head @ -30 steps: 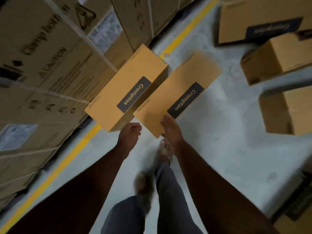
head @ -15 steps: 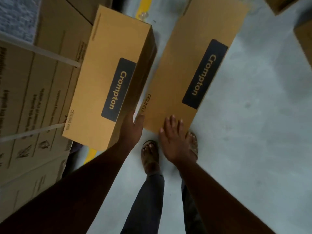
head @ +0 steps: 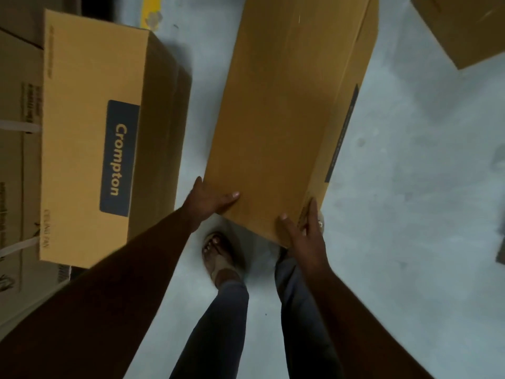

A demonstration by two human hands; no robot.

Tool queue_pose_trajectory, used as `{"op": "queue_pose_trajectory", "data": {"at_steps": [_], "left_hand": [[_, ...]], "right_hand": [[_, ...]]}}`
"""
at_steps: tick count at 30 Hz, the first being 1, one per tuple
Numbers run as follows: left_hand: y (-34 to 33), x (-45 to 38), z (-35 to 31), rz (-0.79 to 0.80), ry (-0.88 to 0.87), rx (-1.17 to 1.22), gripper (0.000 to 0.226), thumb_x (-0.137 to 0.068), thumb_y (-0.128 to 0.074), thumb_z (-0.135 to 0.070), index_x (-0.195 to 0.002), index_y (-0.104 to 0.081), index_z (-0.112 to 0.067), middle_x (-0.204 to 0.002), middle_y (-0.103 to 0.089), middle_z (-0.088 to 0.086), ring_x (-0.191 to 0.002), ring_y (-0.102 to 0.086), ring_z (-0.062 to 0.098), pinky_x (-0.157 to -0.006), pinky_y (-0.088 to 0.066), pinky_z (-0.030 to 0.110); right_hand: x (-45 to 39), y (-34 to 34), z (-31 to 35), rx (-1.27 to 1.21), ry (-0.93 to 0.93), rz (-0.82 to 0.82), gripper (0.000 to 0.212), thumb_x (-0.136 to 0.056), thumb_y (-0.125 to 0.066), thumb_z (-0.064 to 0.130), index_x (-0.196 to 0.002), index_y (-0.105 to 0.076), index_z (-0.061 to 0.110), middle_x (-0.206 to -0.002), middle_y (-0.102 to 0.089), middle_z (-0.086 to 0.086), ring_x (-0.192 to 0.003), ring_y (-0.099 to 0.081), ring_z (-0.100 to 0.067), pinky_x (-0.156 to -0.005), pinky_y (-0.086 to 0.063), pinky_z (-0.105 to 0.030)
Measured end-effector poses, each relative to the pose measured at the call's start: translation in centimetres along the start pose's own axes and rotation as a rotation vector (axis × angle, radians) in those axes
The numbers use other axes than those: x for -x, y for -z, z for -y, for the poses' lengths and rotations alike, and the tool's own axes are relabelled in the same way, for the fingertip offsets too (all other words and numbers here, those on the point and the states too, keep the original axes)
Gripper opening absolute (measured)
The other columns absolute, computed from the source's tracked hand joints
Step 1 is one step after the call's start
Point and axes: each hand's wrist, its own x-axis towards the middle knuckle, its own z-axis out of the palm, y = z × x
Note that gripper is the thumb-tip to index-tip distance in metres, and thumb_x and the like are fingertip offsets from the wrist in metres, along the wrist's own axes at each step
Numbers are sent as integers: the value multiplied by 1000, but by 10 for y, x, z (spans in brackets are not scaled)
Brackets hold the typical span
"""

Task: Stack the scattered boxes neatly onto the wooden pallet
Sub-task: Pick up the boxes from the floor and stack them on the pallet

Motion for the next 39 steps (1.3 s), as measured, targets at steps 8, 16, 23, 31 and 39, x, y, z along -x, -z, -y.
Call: {"op": "queue_pose_trajectory", "data": {"at_steps": [8,16,23,31,39], "left_hand": [[-10,50,-32,-61,-127,89,99,-58,-96,-51,-137,-45,-22,-127,-63,-3,-110,-66,16,-78,-56,29],[-52,234,-56,-85,-152,217,98,-53,-87,-78,-134,-50,-38,-126,-63,-11,-115,-63,19,-97,-57,48],[-98,407,-57,-129,-221,340,77,-51,-84,-81,-116,-57,-51,-122,-65,-14,-113,-63,17,-84,-58,41],[-160,555,-20,-100,-436,284,52,-89,-73,-53,-136,-62,-35,-118,-72,-12,-111,-68,18,-80,-59,35],[-249,677,5,-38,-574,260,53,-94,-68,-50,-143,-56,-35,-122,-69,-11,-107,-66,15,-72,-56,31]], "right_hand": [[13,72,8,-163,80,92,77,-99,-69,42,-162,-25,42,-150,-56,12,-133,-58,-16,-115,-47,-46],[127,182,46,-255,38,110,77,-85,-74,62,-153,-37,56,-137,-63,16,-127,-59,-18,-107,-51,-57],[255,271,58,-194,116,72,70,-93,-69,58,-155,-38,50,-142,-60,10,-128,-57,-21,-106,-51,-51],[397,346,1,-247,306,-40,65,-100,-64,50,-158,-39,38,-142,-60,4,-126,-59,-21,-112,-49,-49],[496,449,-84,-341,357,-104,68,-98,-66,53,-158,-37,45,-150,-55,7,-130,-55,-18,-108,-48,-41]]}}
